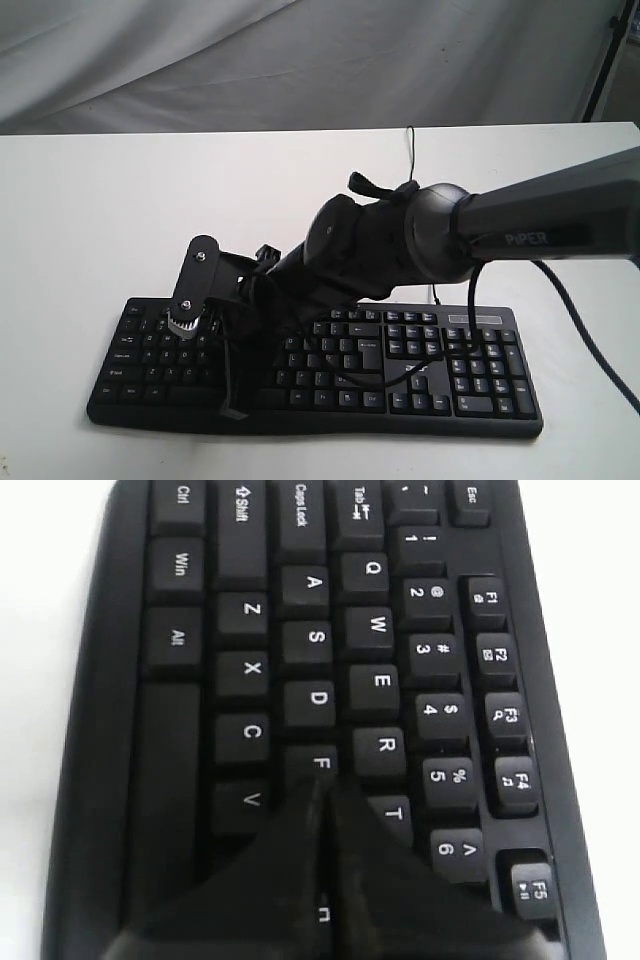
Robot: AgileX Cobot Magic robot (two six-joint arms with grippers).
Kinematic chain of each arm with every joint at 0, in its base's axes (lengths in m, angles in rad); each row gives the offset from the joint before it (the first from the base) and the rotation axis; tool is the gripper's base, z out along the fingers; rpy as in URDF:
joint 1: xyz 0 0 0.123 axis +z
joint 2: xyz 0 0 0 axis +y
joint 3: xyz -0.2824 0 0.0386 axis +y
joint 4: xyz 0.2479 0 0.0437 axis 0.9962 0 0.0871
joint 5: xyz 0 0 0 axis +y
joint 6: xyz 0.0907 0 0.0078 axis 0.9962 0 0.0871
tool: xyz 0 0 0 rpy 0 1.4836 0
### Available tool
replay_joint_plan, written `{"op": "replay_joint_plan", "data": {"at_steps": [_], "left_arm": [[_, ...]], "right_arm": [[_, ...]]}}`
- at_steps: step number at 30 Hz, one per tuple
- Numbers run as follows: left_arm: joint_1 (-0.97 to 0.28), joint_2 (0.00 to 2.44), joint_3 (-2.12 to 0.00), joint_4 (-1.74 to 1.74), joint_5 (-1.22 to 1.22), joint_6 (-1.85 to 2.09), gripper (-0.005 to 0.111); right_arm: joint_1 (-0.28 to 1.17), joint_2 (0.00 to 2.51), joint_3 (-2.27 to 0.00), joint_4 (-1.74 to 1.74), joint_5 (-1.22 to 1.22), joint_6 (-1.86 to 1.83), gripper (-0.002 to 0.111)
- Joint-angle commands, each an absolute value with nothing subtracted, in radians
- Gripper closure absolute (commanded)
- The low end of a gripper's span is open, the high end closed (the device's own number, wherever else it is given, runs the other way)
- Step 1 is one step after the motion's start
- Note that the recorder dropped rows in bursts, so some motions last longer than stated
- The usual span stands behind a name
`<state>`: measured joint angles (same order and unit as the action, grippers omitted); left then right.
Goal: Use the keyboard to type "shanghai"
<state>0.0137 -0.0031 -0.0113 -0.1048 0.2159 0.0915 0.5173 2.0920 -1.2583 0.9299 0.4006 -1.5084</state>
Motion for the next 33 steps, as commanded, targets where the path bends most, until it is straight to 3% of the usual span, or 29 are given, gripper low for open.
{"op": "replay_joint_plan", "data": {"at_steps": [1, 33], "left_arm": [[0.010, 0.000, -0.011, -0.109, 0.213, 0.090, 0.106], [0.010, 0.000, -0.011, -0.109, 0.213, 0.090, 0.106]], "right_arm": [[0.511, 2.089, -1.259, 0.922, 0.411, -1.510, 0.108], [0.511, 2.050, -1.269, 0.921, 0.418, -1.516, 0.108]]}}
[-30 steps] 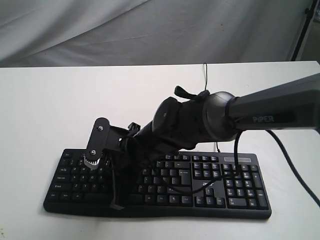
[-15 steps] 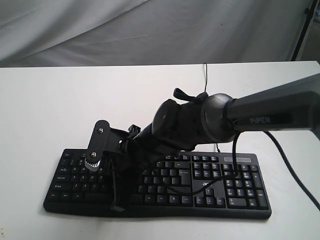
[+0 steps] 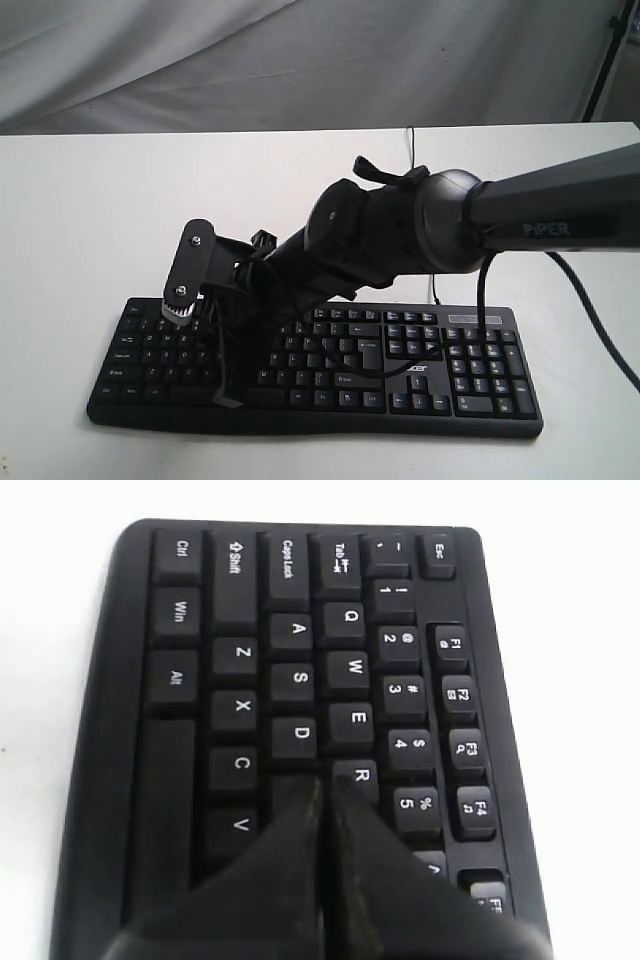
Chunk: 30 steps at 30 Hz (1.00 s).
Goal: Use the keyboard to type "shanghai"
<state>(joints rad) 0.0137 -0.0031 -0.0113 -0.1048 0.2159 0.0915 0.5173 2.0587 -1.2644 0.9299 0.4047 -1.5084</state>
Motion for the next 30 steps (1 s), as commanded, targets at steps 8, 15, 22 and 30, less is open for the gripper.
{"op": "replay_joint_plan", "data": {"at_steps": [8, 15, 22, 30], "left_arm": [[0.010, 0.000, -0.011, -0.109, 0.213, 0.090, 0.106], [0.010, 0.000, -0.011, -0.109, 0.213, 0.090, 0.106], [0.010, 0.000, -0.011, -0.109, 0.213, 0.090, 0.106], [0.010, 0.000, -0.011, -0.109, 0.213, 0.090, 0.106]], "right_arm": [[0.489, 2.050, -1.269, 0.867, 0.439, -1.478, 0.108], [0.479, 2.050, -1.269, 0.850, 0.463, -1.469, 0.108], [0.479, 2.050, -1.269, 0.850, 0.470, -1.469, 0.108], [0.479, 2.060, -1.269, 0.844, 0.475, -1.469, 0.108]]}}
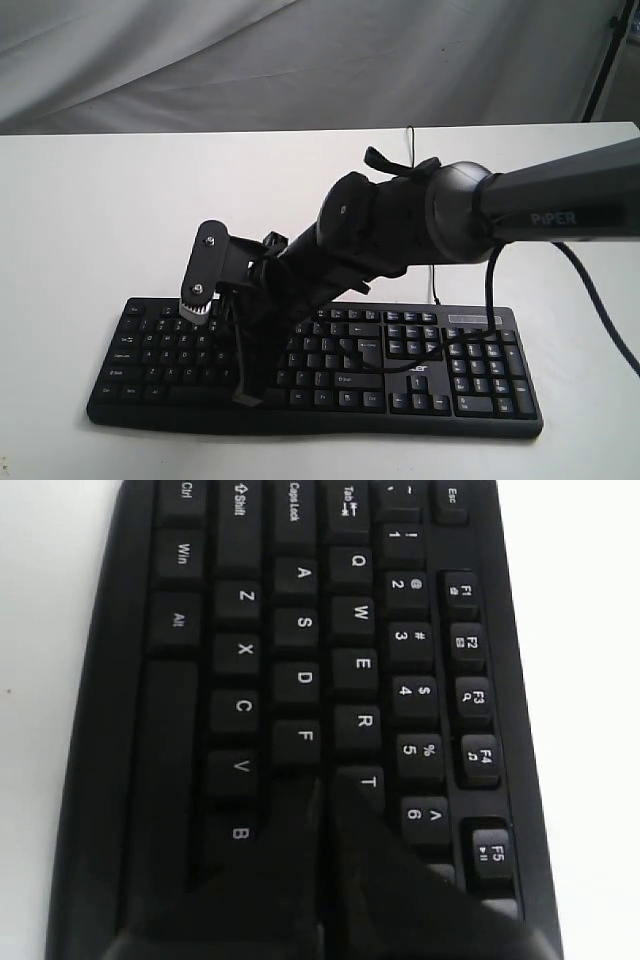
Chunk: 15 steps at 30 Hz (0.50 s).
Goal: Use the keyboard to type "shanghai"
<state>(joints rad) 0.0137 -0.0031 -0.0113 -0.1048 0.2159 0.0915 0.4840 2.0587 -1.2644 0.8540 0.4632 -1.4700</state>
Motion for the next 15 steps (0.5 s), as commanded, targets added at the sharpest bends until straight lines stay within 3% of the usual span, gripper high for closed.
{"op": "replay_joint_plan", "data": {"at_steps": [1, 15], "left_arm": [[0.010, 0.000, -0.011, -0.109, 0.213, 0.090, 0.106], [0.010, 0.000, -0.011, -0.109, 0.213, 0.090, 0.106]], "right_arm": [[0.479, 2.063, -1.269, 0.844, 0.475, -1.469, 0.108], [0.479, 2.067, -1.269, 0.817, 0.484, -1.471, 0.108]]}}
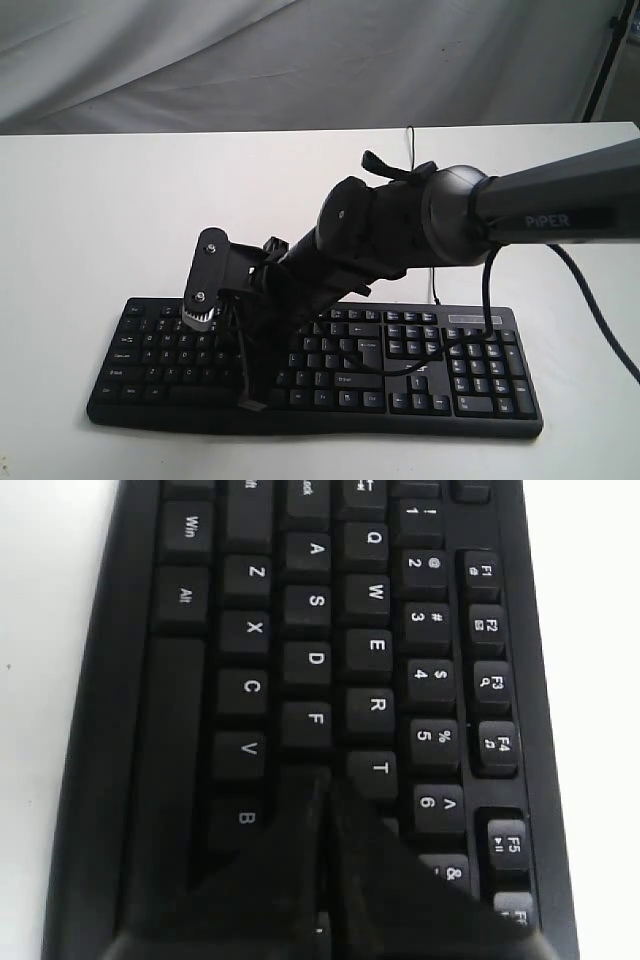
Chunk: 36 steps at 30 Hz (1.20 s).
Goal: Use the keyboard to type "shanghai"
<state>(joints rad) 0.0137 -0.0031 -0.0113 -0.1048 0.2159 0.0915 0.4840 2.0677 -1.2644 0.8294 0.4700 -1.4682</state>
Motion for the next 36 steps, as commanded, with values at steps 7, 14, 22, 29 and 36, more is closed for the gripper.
{"op": "replay_joint_plan", "data": {"at_steps": [7, 14, 22, 29, 36], "left_arm": [[0.010, 0.000, -0.011, -0.109, 0.213, 0.090, 0.106], [0.010, 0.000, -0.011, -0.109, 0.213, 0.090, 0.106], [0.010, 0.000, -0.011, -0.109, 0.213, 0.090, 0.106], [0.010, 0.000, -0.011, -0.109, 0.213, 0.090, 0.106], [0.010, 0.000, -0.011, -0.109, 0.213, 0.090, 0.106]], "right_arm": [[0.479, 2.067, -1.265, 0.813, 0.486, -1.471, 0.108], [0.479, 2.067, -1.265, 0.805, 0.490, -1.474, 0.108], [0.479, 2.067, -1.265, 0.805, 0.501, -1.483, 0.108], [0.479, 2.067, -1.265, 0.805, 0.501, -1.483, 0.108], [0.474, 2.093, -1.269, 0.805, 0.503, -1.489, 0.108]]}}
